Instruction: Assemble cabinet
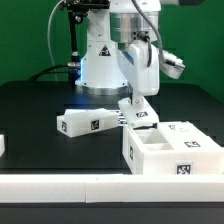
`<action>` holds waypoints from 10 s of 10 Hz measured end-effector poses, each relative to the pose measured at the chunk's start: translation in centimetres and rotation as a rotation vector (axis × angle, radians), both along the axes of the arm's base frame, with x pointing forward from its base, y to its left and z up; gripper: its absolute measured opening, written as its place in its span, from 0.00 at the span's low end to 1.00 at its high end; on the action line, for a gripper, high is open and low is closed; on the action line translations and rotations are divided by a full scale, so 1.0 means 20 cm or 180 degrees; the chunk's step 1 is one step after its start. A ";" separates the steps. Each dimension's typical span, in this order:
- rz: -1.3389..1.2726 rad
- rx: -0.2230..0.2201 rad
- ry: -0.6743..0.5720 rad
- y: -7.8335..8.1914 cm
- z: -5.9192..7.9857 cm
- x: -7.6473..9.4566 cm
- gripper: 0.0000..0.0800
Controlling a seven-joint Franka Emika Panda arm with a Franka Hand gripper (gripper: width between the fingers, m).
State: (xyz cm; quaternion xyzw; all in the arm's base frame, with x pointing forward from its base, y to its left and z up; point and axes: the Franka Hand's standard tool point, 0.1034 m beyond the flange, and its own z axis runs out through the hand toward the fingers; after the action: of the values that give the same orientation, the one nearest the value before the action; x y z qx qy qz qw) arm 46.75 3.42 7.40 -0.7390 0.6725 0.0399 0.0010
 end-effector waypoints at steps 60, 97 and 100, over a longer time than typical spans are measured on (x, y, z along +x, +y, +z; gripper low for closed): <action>-0.0022 -0.0040 0.0064 -0.03 -0.03 0.00 0.08; 0.0085 0.0113 0.0252 -0.09 0.04 0.00 0.08; 0.0226 0.0094 0.0281 -0.05 0.02 -0.02 0.08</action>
Offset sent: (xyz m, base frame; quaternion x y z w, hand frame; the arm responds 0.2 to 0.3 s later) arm 0.0005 -0.0031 0.0007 0.0008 -0.0035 0.0313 0.9995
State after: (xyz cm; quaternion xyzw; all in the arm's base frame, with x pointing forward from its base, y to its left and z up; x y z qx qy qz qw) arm 46.35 2.44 7.82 -0.7599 0.6445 0.0824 -0.0191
